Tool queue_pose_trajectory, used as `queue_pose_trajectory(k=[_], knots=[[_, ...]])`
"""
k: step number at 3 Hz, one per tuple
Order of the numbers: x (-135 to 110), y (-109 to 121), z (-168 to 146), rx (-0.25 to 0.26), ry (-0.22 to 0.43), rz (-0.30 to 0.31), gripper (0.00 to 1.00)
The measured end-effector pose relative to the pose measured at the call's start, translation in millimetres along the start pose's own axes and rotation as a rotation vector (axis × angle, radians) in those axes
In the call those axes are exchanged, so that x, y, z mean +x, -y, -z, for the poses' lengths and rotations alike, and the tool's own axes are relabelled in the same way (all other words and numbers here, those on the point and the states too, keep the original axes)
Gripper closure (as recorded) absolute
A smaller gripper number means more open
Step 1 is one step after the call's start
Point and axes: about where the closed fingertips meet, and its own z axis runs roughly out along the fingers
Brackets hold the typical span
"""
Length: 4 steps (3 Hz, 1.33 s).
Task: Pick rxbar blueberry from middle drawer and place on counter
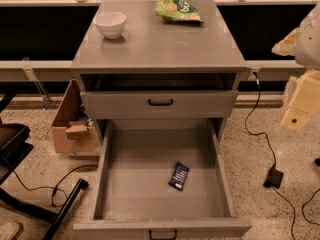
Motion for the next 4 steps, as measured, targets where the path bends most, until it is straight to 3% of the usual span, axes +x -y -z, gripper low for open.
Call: queue_pose_trajectory(k=[2,3,4], knots=[[-1.5,4.1,-4.2,0.001,0.024,-0.014,0.00],[-10.3,11.6,-59.9,-0.091,0.071,-0.126,0.00],[-15.9,20.8,-126.9,-0.205,0.038,-0.300,0.00]])
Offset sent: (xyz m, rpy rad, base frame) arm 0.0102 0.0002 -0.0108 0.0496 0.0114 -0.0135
